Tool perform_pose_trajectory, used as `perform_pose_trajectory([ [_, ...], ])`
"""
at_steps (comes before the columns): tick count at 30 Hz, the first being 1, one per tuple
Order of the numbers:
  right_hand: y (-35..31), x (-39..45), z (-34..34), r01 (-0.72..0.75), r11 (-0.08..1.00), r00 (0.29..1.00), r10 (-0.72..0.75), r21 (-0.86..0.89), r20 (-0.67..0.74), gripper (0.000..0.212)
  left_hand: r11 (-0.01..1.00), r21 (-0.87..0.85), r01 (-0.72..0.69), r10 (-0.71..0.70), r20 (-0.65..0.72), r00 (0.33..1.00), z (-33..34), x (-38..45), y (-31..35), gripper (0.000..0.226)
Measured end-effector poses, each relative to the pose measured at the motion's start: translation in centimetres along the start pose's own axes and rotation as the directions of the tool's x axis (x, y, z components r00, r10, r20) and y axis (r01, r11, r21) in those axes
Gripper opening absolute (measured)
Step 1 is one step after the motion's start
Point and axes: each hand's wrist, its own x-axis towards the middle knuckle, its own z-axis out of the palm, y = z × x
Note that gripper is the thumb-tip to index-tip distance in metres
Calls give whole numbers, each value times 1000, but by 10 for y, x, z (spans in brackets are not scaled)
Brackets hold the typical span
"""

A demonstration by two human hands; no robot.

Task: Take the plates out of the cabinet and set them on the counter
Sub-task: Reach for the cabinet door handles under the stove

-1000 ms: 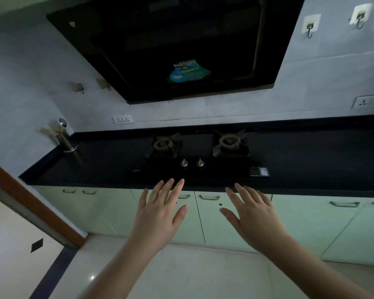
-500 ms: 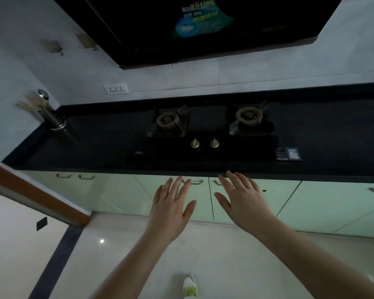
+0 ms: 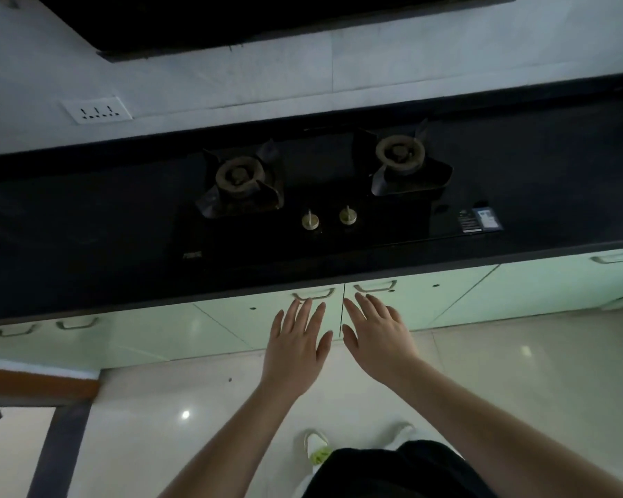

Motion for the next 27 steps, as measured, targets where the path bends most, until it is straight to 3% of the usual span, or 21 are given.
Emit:
perform_pose_trajectory([
  [9, 37, 48, 58, 23, 999, 989, -20, -23, 149, 61, 1000, -2, 7, -7, 158, 987, 68, 54, -9, 67],
  [15, 67, 87, 94, -23, 999, 962, 34, -44, 270, 69, 993, -40, 112, -99, 239, 966, 105, 96, -13, 66],
  [21, 98, 118, 100, -68, 997, 971, 59, 30, 230, 63, 980, -7, 197, -185, 310, 933, 125, 116, -9, 66],
  [27, 106, 130, 104, -112, 991, 948, 86, 68, 306, 59, 974, 26, 227, -223, 324, 919, 118, 139, -8, 58],
])
